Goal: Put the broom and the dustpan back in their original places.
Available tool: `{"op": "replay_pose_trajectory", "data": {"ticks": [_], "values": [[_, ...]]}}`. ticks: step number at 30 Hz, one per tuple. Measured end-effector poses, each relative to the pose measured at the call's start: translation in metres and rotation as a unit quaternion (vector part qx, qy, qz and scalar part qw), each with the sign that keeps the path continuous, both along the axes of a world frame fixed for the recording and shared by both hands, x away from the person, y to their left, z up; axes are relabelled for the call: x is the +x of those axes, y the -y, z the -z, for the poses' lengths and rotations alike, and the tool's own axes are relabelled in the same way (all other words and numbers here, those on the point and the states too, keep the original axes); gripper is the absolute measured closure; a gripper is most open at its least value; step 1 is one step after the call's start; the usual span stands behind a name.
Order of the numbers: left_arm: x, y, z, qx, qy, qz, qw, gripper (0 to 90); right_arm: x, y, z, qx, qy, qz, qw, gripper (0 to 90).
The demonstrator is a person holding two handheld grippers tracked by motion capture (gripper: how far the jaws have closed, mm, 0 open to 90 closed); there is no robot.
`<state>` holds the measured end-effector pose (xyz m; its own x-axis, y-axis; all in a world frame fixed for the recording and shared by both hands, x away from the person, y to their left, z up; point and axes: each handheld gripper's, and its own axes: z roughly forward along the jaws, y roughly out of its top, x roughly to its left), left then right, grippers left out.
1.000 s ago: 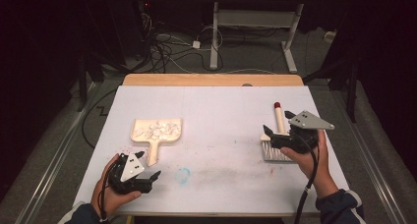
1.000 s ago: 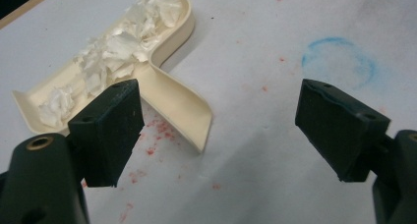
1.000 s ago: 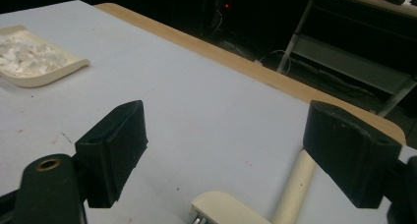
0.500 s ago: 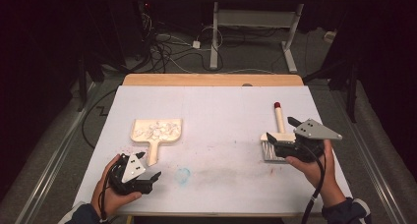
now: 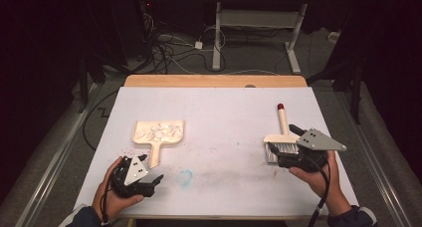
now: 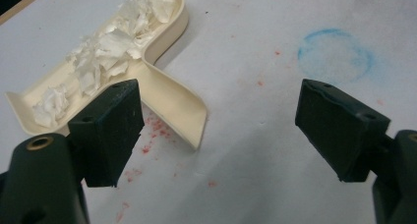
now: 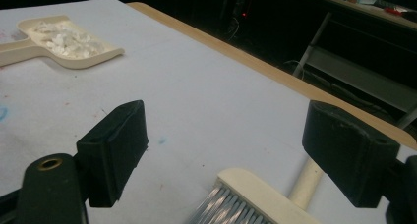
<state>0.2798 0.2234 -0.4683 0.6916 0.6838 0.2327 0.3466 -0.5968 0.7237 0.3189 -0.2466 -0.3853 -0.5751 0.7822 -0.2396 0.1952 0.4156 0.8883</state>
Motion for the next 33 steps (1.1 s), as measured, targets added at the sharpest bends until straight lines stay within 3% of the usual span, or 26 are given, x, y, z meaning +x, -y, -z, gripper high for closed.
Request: {"op": "replay_pose_trajectory", "data": {"ticks": [7,10,15,24,33], "values": [[0.001,0.001,0.0,0.003,0.001,0.002,1.0,17.9,-0.005,-0.001,0.012,-0.003,0.003,-0.007,1.0,18.2],[0.001,0.001,0.0,0.001,0.002,0.002,1.0,17.9,-0.007,0.001,0.016,0.01,-0.01,-0.019,0.9997,18.2],[0.001,0.001,0.0,0.001,0.001,0.003,1.0,17.9,-0.013,0.001,0.026,0.009,-0.004,-0.022,0.9997,18.5],[0.002,0.002,0.0,0.001,0.0,0.004,1.0,17.9,-0.025,-0.001,0.046,-0.012,0.011,-0.024,0.9996,18.9],[0.001,0.002,-0.001,0.0,0.004,0.003,1.0,17.9,-0.04,0.003,0.061,-0.016,0.001,-0.024,0.9996,16.4]]}}
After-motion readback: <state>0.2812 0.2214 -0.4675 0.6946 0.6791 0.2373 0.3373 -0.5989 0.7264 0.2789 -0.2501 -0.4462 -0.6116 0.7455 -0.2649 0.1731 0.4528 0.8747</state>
